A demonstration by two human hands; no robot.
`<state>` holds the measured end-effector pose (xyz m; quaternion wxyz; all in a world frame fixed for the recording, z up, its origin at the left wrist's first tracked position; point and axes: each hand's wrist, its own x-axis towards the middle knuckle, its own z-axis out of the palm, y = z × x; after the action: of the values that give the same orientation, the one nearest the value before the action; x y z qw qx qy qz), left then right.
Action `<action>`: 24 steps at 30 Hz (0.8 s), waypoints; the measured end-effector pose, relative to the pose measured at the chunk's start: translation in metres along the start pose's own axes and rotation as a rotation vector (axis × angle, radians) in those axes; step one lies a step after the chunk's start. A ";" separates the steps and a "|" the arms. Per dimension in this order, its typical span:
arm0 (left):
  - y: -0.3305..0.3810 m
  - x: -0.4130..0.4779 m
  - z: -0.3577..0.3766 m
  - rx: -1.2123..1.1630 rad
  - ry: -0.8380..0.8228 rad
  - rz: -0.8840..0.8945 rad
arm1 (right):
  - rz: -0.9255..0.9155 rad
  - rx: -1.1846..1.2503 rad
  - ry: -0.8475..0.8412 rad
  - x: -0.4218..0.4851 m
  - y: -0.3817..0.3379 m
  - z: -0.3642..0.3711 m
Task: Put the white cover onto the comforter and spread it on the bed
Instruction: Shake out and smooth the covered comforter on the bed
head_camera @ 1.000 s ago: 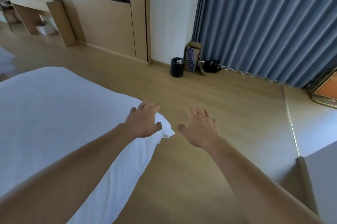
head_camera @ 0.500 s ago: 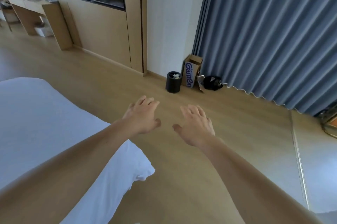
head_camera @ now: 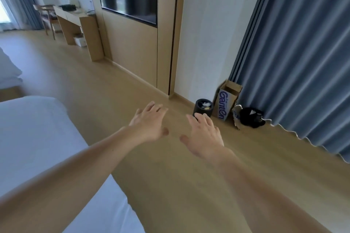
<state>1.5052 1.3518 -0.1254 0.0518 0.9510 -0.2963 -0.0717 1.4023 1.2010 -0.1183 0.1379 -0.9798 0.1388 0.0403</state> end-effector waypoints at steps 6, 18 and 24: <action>-0.026 0.122 -0.021 0.007 0.039 -0.052 | -0.079 -0.017 -0.033 0.140 0.012 -0.019; -0.127 0.309 -0.066 -0.041 0.158 -0.435 | -0.458 -0.070 -0.123 0.436 -0.026 -0.051; -0.227 0.354 -0.079 -0.043 0.145 -0.668 | -0.656 -0.077 -0.192 0.547 -0.115 -0.032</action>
<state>1.9324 1.3402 -0.1167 0.0662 0.9968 0.0376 -0.0233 1.9605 1.1550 -0.1219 0.1190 -0.9685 -0.1991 0.0910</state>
